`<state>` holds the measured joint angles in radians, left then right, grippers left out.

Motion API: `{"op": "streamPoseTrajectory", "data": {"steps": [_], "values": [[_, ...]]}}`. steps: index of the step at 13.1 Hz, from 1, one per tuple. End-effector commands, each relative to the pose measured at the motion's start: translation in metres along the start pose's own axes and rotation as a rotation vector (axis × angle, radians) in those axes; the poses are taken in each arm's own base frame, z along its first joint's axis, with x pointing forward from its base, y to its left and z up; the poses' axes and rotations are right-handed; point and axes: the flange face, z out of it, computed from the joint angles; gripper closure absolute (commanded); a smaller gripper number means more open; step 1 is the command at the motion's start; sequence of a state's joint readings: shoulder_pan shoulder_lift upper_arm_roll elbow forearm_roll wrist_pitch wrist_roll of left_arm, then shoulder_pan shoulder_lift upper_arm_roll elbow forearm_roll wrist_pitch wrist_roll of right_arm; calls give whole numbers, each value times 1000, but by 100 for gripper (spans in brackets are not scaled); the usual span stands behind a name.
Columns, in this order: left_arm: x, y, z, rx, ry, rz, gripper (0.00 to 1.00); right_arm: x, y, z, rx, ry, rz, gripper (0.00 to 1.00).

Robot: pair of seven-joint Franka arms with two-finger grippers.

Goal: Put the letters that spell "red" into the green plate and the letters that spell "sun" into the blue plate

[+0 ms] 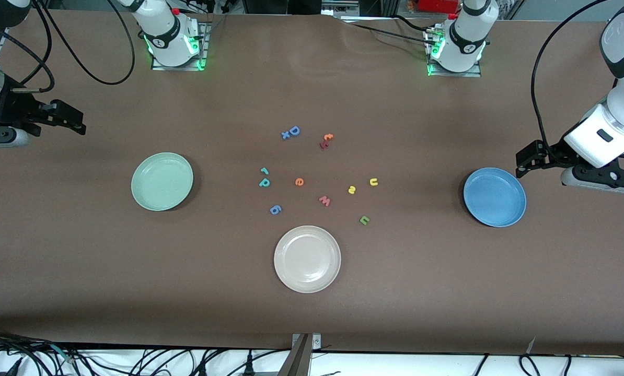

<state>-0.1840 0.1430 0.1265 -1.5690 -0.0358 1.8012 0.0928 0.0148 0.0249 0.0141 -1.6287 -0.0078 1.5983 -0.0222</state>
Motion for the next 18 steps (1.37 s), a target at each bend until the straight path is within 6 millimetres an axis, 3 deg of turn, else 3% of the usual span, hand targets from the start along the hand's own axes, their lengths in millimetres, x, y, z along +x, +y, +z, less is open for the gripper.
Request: {"op": "streamPoseTrajectory", "data": {"steps": [1, 4, 6, 18], "values": [[2, -1, -5, 24, -9, 21, 0, 1, -4, -5, -5, 2, -4, 0], [0, -1, -4, 23, -18, 21, 0, 1, -4, -4, -5, 0, -4, 0], [-3, -17, -5, 21, -16, 7, 0, 0, -4, -5, -3, -2, -4, 0], [-3, -8, -6, 6, -14, 17, 0, 1, -5, -4, -5, 3, -7, 0]]}}
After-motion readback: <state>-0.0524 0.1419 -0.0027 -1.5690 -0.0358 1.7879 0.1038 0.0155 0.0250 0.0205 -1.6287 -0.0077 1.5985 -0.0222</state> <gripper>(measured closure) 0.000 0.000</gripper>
